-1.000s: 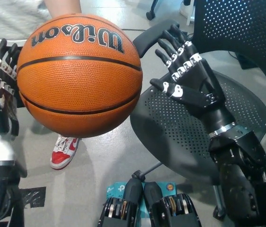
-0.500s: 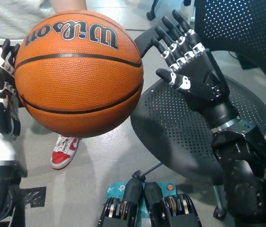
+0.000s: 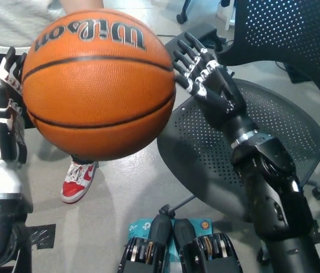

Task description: The robot grabs the basketball from a person using both hands and then drops it on the black chair in the front

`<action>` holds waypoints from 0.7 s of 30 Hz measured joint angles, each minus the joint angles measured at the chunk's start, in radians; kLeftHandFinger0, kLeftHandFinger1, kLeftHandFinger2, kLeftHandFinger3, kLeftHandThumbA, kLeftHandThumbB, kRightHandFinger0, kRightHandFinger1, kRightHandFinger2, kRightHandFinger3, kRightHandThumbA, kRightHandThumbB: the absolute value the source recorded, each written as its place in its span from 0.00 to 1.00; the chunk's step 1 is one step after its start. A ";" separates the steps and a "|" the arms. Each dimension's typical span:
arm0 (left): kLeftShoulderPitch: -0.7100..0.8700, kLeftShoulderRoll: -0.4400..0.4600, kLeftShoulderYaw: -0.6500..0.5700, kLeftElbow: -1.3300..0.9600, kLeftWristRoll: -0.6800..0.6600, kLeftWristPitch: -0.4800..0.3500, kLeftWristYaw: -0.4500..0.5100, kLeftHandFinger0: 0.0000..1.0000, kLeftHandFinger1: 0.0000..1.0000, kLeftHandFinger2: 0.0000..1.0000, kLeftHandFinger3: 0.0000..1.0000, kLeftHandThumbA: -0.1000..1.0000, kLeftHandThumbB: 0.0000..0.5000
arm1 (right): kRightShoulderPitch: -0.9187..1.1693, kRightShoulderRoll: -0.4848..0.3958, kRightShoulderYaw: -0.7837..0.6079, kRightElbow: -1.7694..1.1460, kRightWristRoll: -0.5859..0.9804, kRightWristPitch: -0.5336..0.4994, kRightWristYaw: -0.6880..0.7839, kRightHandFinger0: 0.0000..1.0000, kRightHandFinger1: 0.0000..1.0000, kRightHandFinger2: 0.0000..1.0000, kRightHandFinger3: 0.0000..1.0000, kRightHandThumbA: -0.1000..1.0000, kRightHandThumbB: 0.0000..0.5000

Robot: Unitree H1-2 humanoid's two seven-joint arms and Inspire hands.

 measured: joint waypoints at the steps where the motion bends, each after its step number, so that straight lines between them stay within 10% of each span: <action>1: 0.000 0.000 0.000 0.000 0.000 0.002 0.000 1.00 1.00 1.00 1.00 1.00 0.23 | -0.005 0.005 0.000 0.004 -0.012 -0.011 -0.006 1.00 1.00 1.00 1.00 1.00 0.81; 6: -0.001 -0.001 0.000 0.000 0.000 0.009 0.002 1.00 1.00 1.00 1.00 1.00 0.20 | -0.007 0.049 -0.004 -0.045 -0.007 -0.009 -0.008 1.00 1.00 1.00 1.00 1.00 1.00; 21: -0.015 0.003 0.009 0.019 0.002 0.010 0.038 1.00 1.00 1.00 1.00 1.00 0.21 | 0.044 0.130 0.039 -0.254 0.099 0.110 0.004 1.00 1.00 1.00 1.00 1.00 0.93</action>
